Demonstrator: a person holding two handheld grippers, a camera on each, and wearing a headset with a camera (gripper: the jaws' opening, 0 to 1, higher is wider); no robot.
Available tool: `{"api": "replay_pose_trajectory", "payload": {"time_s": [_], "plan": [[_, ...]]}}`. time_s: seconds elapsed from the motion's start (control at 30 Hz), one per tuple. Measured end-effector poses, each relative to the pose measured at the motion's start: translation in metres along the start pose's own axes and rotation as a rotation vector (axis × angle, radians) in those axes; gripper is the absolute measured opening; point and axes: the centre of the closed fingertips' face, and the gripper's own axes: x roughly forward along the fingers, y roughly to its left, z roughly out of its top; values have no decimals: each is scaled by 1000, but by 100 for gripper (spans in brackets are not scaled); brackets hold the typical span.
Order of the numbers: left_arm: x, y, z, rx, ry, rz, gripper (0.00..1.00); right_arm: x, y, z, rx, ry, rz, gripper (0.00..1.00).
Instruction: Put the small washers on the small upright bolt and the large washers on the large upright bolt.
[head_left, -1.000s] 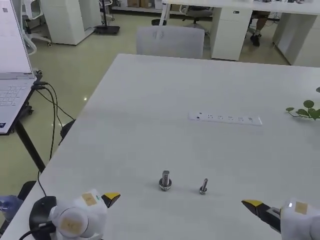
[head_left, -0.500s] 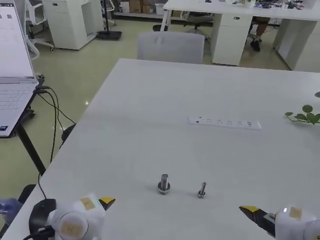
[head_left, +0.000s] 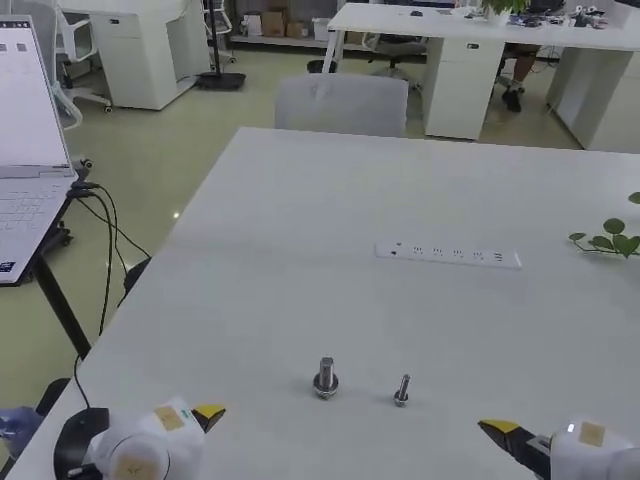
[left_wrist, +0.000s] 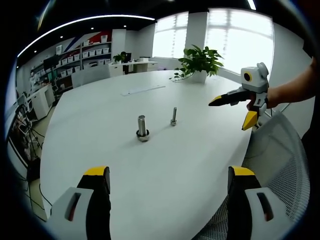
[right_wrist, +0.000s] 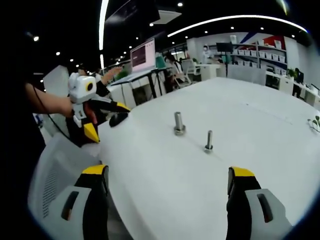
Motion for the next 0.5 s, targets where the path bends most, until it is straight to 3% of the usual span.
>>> {"api": "replay_pose_trajectory", "payload": {"time_s": [0.27, 0.5], "plan": [[1, -1, 0, -2, 4, 1, 98, -2, 4, -7, 8, 12, 2, 99], [-1, -2, -2, -8, 6, 1, 97, -2, 4, -5, 16, 2, 1, 99]]}}
